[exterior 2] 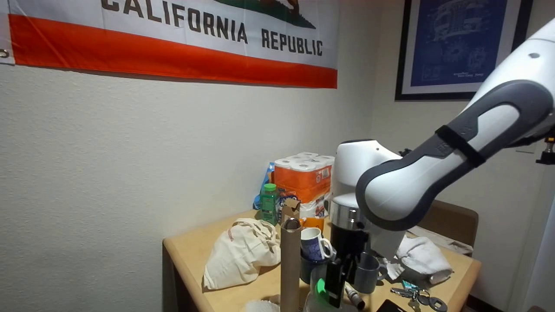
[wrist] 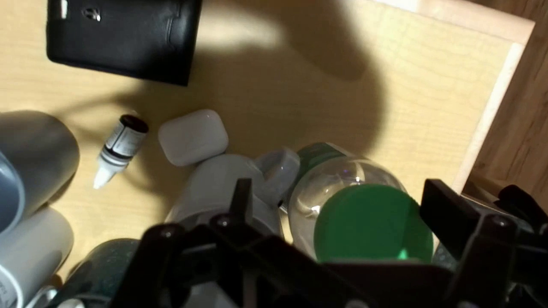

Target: Pick the bottle on the left and throw it in the landfill bin

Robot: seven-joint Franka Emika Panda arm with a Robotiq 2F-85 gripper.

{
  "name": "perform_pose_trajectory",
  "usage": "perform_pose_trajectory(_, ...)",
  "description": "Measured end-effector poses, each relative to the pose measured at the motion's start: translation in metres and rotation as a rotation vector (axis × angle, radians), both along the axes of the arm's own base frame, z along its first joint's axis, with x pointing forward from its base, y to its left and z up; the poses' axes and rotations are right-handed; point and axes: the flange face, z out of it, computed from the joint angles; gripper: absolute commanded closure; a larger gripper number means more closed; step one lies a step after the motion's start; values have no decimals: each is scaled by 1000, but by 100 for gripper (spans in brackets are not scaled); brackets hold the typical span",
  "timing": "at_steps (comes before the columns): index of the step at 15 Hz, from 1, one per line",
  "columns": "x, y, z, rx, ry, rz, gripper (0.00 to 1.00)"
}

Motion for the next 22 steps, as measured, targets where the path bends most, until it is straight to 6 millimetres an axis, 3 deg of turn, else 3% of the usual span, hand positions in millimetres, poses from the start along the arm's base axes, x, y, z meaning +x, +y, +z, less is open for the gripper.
perform_pose_trajectory(4, 21, 14, -8, 16, -6, 11, 0)
perform_pose_trajectory(9, 30, 24, -15, 26, -4, 19, 0)
perform_pose_trajectory(10, 31, 24, -16, 26, -3, 20, 25)
perform_pose_trajectory(11, 31, 24, -17, 26, -1, 19, 26)
perform_pose_trajectory(13, 32, 24, -20, 24, 2, 22, 42)
perform_pose_trajectory(17, 36, 26, -15, 27, -9, 23, 51)
perform_pose_trajectory(20, 40, 27, -8, 27, -19, 26, 66)
perform_pose_trajectory(22, 42, 27, -6, 23, -7, 28, 66)
